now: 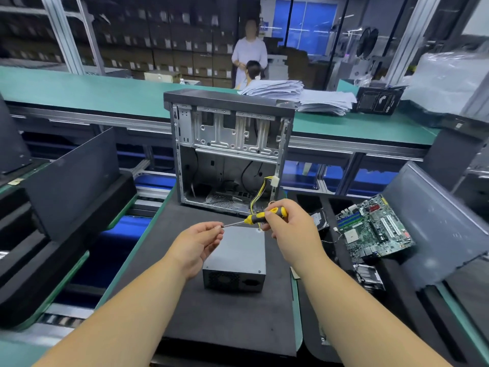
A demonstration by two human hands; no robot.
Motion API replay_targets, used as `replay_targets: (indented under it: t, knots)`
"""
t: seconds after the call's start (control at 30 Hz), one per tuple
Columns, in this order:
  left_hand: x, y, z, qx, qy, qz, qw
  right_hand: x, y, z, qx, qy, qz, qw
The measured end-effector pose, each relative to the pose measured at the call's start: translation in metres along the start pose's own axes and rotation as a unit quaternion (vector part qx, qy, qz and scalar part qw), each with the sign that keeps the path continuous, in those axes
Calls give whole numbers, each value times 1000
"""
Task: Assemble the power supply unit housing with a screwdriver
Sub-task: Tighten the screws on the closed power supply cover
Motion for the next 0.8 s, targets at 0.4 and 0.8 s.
replay_targets:
  t: [0.4, 0.8]
  knots:
    - [0, -26, 12, -7, 30, -22, 999, 1, -15, -12, 25, 2, -11, 1000]
    - [5, -40, -9, -28, 43, -10, 999, -1, -21, 6, 56, -1, -16, 998]
Point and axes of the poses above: each hand's wrist, its own y-axis towards the middle knuckle, its own z-axis out of the palm, x = y × z, the point moved 7 cm from there along y, towards the middle knuckle, and after that the axes turned 12 degrees about y, right-handed, at the moved point
